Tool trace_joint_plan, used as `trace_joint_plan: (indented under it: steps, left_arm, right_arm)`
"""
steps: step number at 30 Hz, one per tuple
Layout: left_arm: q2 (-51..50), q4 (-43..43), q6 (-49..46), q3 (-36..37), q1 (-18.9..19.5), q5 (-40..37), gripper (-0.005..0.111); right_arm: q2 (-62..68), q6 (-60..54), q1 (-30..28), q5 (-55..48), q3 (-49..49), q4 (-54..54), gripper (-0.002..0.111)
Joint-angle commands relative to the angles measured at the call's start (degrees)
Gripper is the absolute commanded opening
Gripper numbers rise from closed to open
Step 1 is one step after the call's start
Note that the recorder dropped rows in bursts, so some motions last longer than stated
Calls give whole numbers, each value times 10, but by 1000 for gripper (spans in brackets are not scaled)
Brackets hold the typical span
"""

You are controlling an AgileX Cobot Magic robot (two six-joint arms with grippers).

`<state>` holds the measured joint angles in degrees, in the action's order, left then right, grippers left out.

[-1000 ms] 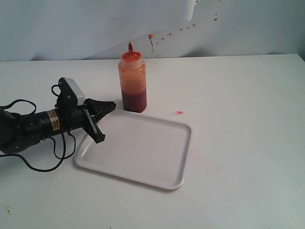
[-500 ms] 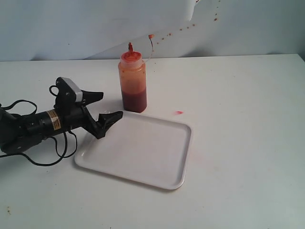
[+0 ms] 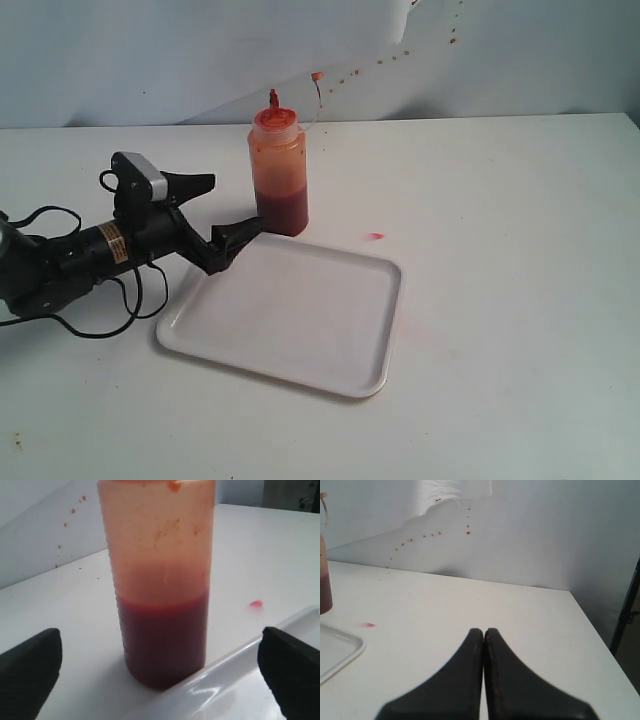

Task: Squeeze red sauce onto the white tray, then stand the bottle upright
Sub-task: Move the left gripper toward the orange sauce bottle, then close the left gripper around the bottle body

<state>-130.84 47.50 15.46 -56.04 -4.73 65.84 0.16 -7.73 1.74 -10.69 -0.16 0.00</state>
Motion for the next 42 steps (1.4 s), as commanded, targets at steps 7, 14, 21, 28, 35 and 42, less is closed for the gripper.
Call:
trace_joint_plan:
  steps: [7, 14, 21, 28, 35, 42]
  left_arm:
    - [-62, 20, 71, -80, 1, -4, 105]
    - [-82, 55, 77, -123, 1, -1, 105]
    - [-90, 76, 129, -175, -23, -78, 105]
    - [-94, 87, 145, -216, -55, -143, 105]
    - [-94, 69, 149, -223, -56, -164, 105]
    - [-112, 75, 194, -253, -56, -166, 105]
  right_arm:
    - [-2, -4, 1, 1, 2, -4, 0]
    - [-2, -4, 1, 1, 2, -4, 0]
    - [-2, -4, 1, 1, 2, -4, 0]
    - [-2, -4, 1, 1, 2, -4, 0]
    - [-2, -4, 1, 1, 2, -4, 0]
    - [-2, -4, 1, 1, 2, -4, 0]
